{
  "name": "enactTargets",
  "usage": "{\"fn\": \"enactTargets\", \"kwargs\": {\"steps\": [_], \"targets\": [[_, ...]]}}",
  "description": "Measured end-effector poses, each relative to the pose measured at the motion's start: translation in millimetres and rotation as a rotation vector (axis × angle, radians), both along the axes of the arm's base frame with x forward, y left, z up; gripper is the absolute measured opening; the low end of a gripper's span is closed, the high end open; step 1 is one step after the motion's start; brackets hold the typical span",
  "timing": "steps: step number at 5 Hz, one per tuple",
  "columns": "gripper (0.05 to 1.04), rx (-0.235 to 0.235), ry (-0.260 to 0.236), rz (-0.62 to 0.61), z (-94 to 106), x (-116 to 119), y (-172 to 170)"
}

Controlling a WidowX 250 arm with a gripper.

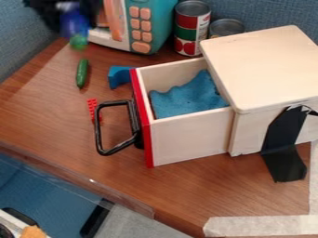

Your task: Take the eggplant out of the drawer and put it on the left side of the table

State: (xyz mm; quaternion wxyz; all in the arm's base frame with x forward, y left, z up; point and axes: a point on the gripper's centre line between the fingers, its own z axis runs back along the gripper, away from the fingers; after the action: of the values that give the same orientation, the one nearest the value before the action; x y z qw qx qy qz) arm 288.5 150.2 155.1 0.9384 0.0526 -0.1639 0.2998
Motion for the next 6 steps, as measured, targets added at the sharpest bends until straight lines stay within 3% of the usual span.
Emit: {"fn": "enactTargets", "kwargs": {"steps": [1, 2, 3, 4, 6], "targets": [[0.802, 0.059, 0.047, 0.060, -21.8, -1.4, 21.8], [0.802, 0.055, 0.082, 0.096, -51.1, -10.0, 47.5], [0.802, 0.024, 0.056, 0.150, -68.6, -13.9, 66.5], [0.802, -0.012, 0.069, 0.178, -93.9, -12.1, 71.4], [0.802, -0.019, 0.124, 0.251, -124.8, -8.7, 88.1]]}}
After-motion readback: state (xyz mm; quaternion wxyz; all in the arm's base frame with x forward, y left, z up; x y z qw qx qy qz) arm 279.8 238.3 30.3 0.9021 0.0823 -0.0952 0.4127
